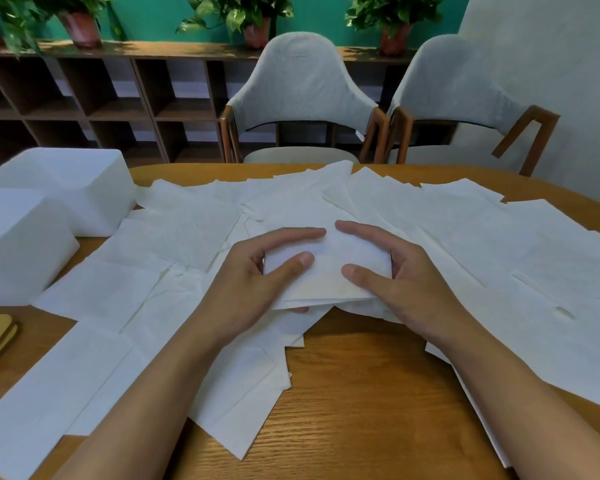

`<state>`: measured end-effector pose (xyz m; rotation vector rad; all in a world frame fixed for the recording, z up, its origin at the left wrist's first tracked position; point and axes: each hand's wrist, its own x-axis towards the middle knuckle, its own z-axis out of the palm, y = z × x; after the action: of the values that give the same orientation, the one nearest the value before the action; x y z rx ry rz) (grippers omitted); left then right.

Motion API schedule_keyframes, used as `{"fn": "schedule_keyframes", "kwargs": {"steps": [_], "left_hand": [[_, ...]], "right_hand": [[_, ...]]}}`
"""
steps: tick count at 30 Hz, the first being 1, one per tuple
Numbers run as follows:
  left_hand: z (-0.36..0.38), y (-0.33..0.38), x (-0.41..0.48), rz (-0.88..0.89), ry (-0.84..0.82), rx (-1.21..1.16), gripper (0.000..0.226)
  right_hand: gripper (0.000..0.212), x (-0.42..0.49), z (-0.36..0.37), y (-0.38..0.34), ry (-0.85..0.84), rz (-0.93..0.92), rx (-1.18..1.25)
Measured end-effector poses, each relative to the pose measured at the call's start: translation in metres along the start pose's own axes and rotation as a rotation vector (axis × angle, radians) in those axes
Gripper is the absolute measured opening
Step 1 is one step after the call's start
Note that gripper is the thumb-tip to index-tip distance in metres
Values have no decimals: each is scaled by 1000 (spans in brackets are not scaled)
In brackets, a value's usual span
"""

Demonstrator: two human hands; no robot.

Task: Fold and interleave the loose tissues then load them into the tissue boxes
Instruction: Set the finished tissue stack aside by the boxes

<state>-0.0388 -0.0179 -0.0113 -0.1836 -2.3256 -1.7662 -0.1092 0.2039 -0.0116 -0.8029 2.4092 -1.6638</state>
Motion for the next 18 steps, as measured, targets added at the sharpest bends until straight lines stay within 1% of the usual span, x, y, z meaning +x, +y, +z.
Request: {"fn": "schedule_keyframes", "kwargs": {"steps": [3, 5, 10, 13, 15, 18], "left_hand": [[-2, -3, 1, -17, 56, 43, 29], [-2, -6, 1, -30, 76, 27, 29], [-9, 0, 2, -34, 56, 100, 31], [-31, 16, 2, -40, 42, 122, 36], [-53, 28, -2, -48, 67, 135, 38], [-89, 44, -18, -81, 98, 179, 37]], "right_hand": [[48, 0, 1, -2, 4, 0, 38], [50, 0, 2, -3, -2, -9, 32], [46, 2, 8, -11, 11, 18, 18], [50, 8, 11, -28, -18, 12, 31], [50, 12, 18, -43, -27, 27, 85], [39, 17, 37, -68, -19, 60, 152]]}}
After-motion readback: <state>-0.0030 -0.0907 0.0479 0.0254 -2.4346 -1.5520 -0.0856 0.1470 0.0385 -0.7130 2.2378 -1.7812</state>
